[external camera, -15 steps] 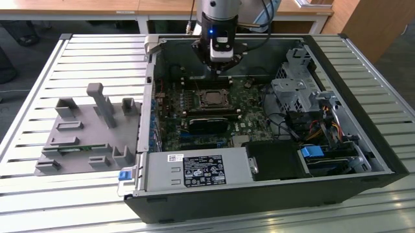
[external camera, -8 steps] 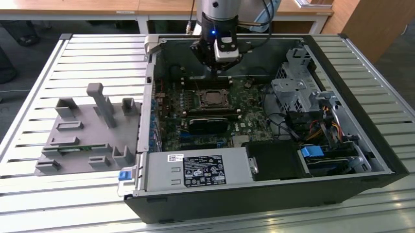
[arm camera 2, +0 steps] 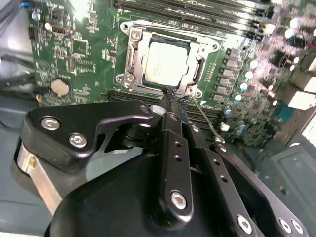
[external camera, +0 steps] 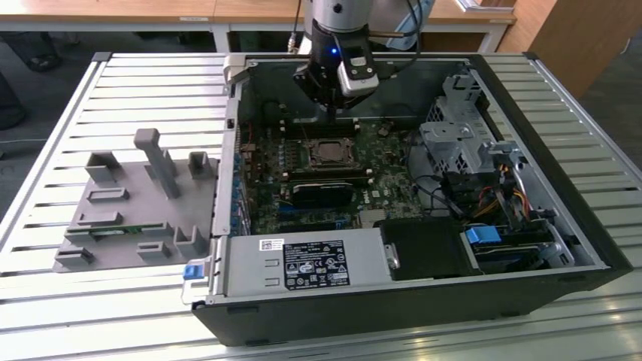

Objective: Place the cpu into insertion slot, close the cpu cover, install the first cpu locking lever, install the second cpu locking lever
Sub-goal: 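Install the first cpu locking lever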

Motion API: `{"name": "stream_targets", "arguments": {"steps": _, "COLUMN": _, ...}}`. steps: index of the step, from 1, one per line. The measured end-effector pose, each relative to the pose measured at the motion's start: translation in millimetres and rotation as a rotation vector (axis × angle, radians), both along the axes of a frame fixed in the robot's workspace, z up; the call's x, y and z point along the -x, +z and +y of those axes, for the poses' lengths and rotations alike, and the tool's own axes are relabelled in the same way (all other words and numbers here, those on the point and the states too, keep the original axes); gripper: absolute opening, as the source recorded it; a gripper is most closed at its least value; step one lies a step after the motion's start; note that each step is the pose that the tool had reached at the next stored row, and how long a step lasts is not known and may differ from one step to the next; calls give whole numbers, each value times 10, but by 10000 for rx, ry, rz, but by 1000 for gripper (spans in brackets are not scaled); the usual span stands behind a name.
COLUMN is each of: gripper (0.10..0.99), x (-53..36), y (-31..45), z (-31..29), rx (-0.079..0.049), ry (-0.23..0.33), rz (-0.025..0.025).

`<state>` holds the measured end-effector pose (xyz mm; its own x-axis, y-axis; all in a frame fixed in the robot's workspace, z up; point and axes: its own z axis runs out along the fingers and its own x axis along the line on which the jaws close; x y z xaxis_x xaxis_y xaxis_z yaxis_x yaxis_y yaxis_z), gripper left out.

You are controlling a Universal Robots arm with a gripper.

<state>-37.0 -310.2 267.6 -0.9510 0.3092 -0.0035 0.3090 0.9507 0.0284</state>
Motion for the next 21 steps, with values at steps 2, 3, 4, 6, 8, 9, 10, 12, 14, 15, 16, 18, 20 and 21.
{"name": "stream_targets", "arguments": {"steps": 2, "gripper": 106, "x": 0, "y": -1, "z": 0, "rx": 0, "ry": 360, "rz": 0}}
{"name": "stream_targets", "arguments": {"steps": 3, "gripper": 106, "x": 0, "y": -2, "z": 0, "rx": 0, "ry": 538, "rz": 0}}
{"name": "stream_targets", "arguments": {"steps": 4, "gripper": 106, "x": 0, "y": -3, "z": 0, "rx": 0, "ry": 720, "rz": 0}}
{"name": "stream_targets", "arguments": {"steps": 6, "gripper": 106, "x": 0, "y": -4, "z": 0, "rx": 0, "ry": 1078, "rz": 0}}
{"name": "stream_targets", "arguments": {"steps": 8, "gripper": 106, "x": 0, "y": -4, "z": 0, "rx": 0, "ry": 1413, "rz": 0}}
{"name": "stream_targets", "arguments": {"steps": 9, "gripper": 106, "x": 0, "y": -4, "z": 0, "rx": 0, "ry": 1554, "rz": -1}}
{"name": "stream_targets", "arguments": {"steps": 10, "gripper": 106, "x": 0, "y": -4, "z": 0, "rx": 0, "ry": 1657, "rz": 0}}
{"name": "stream_targets", "arguments": {"steps": 12, "gripper": 106, "x": 1, "y": -4, "z": 0, "rx": 0, "ry": 1865, "rz": 0}}
{"name": "stream_targets", "arguments": {"steps": 14, "gripper": 106, "x": 12, "y": -6, "z": 0, "rx": -3, "ry": 1959, "rz": -2}}
{"name": "stream_targets", "arguments": {"steps": 15, "gripper": 106, "x": 29, "y": -6, "z": 0, "rx": -2, "ry": 1975, "rz": -4}}
{"name": "stream_targets", "arguments": {"steps": 16, "gripper": 106, "x": 48, "y": -6, "z": -1, "rx": -1, "ry": 1989, "rz": -7}}
{"name": "stream_targets", "arguments": {"steps": 18, "gripper": 106, "x": 88, "y": -5, "z": -1, "rx": 1, "ry": 2012, "rz": -14}}
{"name": "stream_targets", "arguments": {"steps": 20, "gripper": 106, "x": 124, "y": -6, "z": 0, "rx": 3, "ry": 2021, "rz": -32}}
{"name": "stream_targets", "arguments": {"steps": 21, "gripper": 106, "x": 140, "y": -6, "z": 0, "rx": 4, "ry": 2024, "rz": -45}}
